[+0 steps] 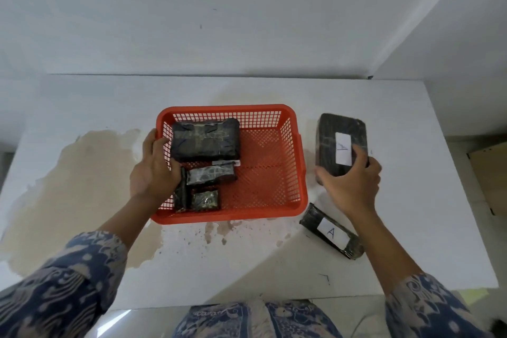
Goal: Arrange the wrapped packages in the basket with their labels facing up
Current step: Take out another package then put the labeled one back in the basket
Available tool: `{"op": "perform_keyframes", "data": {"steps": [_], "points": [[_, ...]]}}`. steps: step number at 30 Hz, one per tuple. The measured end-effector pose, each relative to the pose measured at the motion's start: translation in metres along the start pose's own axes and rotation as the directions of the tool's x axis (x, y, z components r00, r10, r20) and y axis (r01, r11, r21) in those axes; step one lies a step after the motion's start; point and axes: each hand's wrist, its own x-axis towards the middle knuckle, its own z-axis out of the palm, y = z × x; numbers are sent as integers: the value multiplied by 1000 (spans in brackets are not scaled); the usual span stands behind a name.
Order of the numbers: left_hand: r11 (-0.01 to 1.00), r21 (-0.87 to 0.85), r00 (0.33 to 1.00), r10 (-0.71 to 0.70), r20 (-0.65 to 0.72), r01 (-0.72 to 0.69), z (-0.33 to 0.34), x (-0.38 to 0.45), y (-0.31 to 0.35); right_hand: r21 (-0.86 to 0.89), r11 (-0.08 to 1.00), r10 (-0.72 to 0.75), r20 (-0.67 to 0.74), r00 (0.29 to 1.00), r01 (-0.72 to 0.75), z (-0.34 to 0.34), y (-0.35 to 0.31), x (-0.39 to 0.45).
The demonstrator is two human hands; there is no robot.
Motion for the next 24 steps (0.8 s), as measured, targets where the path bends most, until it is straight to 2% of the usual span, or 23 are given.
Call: {"op": "perform_keyframes", "data": {"steps": [4, 7, 9, 14, 17, 21, 24], "points": [[999, -39, 1000, 23, -16, -24, 4, 1, -7, 122, 987, -97, -104, 990, 109, -14, -41, -22], [997, -64, 998, 41, -42, -44, 10, 2, -11, 169, 958, -223, -73, 972, 232, 0, -70, -46], [996, -74, 999, 37, -39, -40, 11, 1, -10, 122, 954, -271, -36, 962, 274, 20, -84, -62], [994, -103, 999, 21, -29, -24, 8, 3, -10, -23, 961, -275, 63, 959, 277, 67, -94, -79], [993, -117, 1000, 11, -20, -13, 9, 3, -11, -117, 954, -270, 75, 960, 277, 88, -90, -78], [992, -129, 1000, 0, -7, -1, 9, 3, -11, -196, 956, -210, 71, 975, 220, 109, -89, -76], [991, -132, 1000, -1, 0, 1, 9, 2, -11, -226, 956, -160, 138, 977, 189, 118, -88, -73]]}}
